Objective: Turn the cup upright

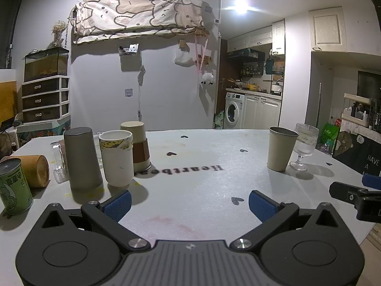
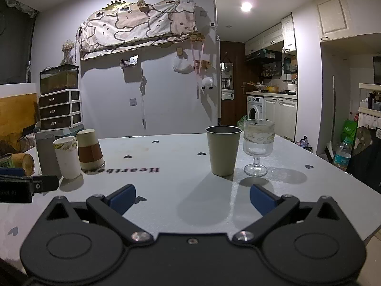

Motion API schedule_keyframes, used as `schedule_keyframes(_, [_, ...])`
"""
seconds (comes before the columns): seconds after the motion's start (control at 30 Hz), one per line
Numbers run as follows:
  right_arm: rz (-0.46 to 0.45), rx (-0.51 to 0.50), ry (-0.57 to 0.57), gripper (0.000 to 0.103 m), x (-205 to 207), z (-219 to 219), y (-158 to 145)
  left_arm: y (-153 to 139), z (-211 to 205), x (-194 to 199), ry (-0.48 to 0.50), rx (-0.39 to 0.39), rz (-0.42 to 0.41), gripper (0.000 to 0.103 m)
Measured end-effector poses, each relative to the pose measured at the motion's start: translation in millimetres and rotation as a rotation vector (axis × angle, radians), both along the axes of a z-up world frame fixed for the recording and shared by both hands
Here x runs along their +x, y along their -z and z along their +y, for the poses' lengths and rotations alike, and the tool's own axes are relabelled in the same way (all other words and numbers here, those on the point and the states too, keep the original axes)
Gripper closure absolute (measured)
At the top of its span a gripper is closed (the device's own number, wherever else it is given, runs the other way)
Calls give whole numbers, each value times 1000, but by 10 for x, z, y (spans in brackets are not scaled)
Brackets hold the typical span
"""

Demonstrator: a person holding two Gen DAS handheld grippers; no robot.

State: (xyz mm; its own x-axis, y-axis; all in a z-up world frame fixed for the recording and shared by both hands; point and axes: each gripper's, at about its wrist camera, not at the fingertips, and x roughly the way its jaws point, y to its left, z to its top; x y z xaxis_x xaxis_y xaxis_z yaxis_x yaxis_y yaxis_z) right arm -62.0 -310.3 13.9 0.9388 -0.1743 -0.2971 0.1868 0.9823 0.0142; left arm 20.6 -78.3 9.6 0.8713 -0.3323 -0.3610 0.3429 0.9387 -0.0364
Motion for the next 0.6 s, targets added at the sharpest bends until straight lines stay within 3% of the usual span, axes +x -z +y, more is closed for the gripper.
schedule_keyframes(0.6, [0, -1, 1, 0, -2, 1, 7, 12, 0, -5, 1, 1, 0, 0])
